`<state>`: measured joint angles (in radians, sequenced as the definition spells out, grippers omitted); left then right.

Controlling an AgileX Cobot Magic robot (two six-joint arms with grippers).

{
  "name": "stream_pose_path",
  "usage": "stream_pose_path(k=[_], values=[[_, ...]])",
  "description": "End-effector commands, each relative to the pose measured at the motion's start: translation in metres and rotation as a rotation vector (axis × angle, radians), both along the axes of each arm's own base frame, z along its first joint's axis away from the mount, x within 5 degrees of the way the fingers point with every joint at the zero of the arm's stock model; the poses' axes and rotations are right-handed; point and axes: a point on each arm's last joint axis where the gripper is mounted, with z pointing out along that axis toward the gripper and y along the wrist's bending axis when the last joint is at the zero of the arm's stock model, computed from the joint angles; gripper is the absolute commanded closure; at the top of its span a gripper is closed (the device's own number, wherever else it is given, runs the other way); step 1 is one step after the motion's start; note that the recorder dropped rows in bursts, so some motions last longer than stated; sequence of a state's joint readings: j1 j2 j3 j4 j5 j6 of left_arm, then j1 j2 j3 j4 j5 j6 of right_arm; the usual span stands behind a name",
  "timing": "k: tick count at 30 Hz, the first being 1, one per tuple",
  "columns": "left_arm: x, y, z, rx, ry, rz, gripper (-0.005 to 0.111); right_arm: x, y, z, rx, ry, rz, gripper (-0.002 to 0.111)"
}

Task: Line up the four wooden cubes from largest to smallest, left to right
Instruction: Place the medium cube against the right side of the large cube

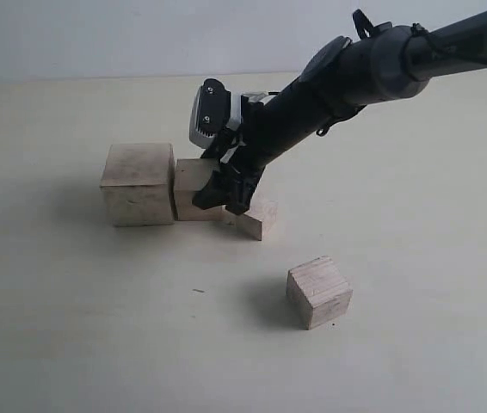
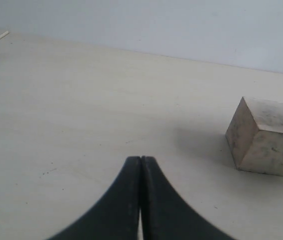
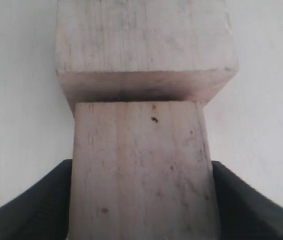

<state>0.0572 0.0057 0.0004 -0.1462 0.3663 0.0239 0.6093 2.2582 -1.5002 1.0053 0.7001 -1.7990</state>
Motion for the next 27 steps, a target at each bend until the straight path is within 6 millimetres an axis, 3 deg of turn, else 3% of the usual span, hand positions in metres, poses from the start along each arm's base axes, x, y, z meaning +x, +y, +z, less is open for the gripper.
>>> stream_pose_path(k=[1, 19, 27], values=[[-0.0002, 0.0004, 0.0010, 0.009, -0.013, 0.004, 0.107, -0.0023, -0.0013, -0.0131, -0.017, -0.001, 0.045, 0.108], [-0.0002, 0.0004, 0.0010, 0.009, -0.013, 0.004, 0.107, -0.0024, 0.0007, -0.0113, 0.012, 0.014, 0.030, 0.108], [-0.0002, 0.0004, 0.0010, 0.009, -0.013, 0.004, 0.107, -0.0028, 0.0007, -0.0113, 0.013, 0.017, 0.033, 0.085]])
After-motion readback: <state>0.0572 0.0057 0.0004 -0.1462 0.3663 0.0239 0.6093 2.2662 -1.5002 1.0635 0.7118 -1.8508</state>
